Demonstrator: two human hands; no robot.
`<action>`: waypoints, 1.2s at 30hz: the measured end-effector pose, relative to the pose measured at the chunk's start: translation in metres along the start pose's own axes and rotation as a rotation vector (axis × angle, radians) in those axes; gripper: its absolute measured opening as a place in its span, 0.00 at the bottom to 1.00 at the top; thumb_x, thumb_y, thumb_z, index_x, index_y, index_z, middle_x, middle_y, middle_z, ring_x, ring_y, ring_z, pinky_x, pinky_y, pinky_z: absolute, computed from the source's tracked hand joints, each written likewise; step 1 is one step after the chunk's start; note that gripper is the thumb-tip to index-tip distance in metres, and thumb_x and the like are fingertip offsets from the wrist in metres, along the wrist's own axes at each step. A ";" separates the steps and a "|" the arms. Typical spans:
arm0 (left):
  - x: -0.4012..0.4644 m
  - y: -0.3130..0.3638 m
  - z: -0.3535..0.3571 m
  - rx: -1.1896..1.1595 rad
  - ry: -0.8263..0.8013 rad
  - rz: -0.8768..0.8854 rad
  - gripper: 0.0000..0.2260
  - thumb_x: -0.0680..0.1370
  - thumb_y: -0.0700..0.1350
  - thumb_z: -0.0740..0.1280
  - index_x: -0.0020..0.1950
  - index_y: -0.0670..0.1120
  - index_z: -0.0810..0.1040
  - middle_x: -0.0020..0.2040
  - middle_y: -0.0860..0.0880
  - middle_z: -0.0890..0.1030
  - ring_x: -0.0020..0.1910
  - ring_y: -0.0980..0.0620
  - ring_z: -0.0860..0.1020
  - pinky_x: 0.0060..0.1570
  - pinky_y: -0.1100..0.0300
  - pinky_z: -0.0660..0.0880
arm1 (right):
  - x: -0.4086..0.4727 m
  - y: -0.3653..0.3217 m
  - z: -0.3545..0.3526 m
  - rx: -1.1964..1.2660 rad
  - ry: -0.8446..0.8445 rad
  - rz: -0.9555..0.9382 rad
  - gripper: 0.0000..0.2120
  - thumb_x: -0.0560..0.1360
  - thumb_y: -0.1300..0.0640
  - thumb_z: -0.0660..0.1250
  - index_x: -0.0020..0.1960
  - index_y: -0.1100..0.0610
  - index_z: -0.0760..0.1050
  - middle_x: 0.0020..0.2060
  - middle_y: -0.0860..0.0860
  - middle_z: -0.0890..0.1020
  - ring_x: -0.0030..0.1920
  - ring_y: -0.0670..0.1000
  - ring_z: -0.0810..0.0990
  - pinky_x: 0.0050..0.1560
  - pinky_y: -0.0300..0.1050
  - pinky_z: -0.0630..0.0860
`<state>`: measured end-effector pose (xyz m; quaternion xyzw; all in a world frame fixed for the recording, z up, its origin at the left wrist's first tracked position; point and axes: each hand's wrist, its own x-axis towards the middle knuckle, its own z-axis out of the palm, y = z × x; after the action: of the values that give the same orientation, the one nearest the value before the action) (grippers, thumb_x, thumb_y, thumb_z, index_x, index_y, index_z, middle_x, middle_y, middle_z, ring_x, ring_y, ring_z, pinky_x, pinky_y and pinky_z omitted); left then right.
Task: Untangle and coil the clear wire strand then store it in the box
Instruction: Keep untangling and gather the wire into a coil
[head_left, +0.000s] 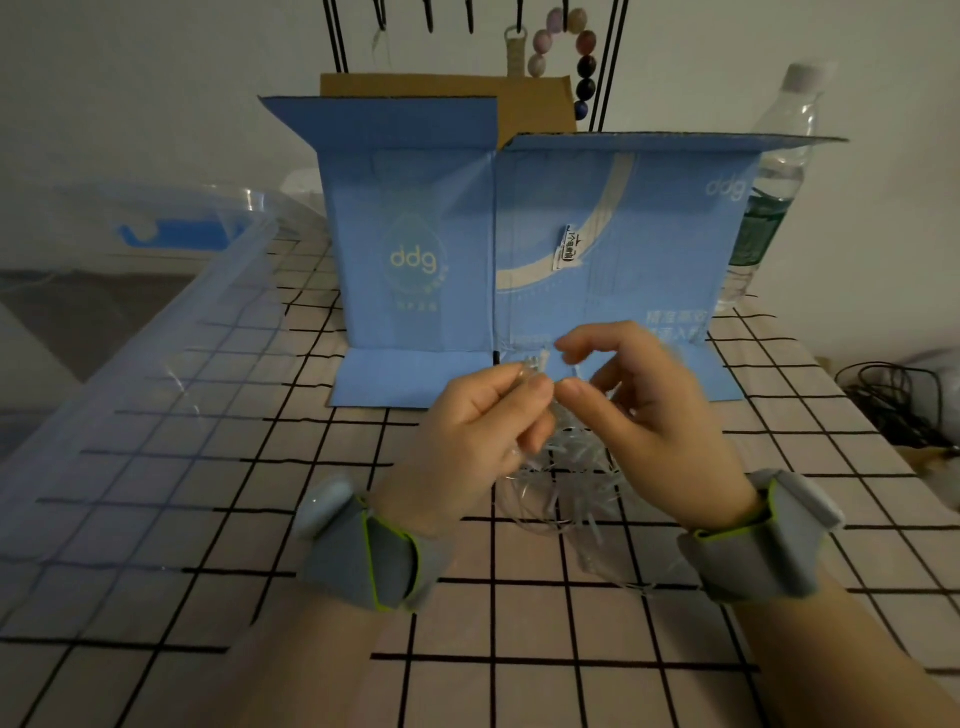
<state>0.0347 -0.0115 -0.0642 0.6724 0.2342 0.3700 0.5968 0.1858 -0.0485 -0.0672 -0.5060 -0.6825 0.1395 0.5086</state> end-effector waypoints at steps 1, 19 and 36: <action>0.000 0.001 0.001 -0.080 0.005 -0.029 0.16 0.75 0.48 0.57 0.26 0.50 0.71 0.24 0.54 0.68 0.21 0.59 0.61 0.23 0.67 0.58 | 0.000 0.001 0.001 0.011 -0.034 -0.006 0.10 0.73 0.46 0.60 0.53 0.46 0.71 0.44 0.44 0.77 0.35 0.44 0.73 0.36 0.34 0.69; 0.006 -0.010 -0.005 -0.665 -0.098 -0.261 0.18 0.74 0.50 0.61 0.24 0.48 0.70 0.21 0.53 0.69 0.15 0.60 0.55 0.17 0.67 0.52 | -0.002 0.004 0.005 0.006 -0.126 0.020 0.16 0.74 0.42 0.57 0.41 0.54 0.73 0.29 0.53 0.77 0.30 0.51 0.73 0.32 0.45 0.70; 0.011 0.006 -0.018 -0.901 0.226 0.029 0.26 0.81 0.50 0.48 0.27 0.47 0.72 0.53 0.45 0.83 0.55 0.50 0.80 0.59 0.53 0.73 | -0.005 0.003 0.004 -0.304 -0.545 0.063 0.11 0.71 0.44 0.64 0.45 0.50 0.76 0.24 0.44 0.70 0.28 0.43 0.71 0.31 0.35 0.66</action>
<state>0.0265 0.0071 -0.0555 0.3047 0.1039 0.5141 0.7950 0.1841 -0.0497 -0.0742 -0.5411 -0.7907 0.1821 0.2209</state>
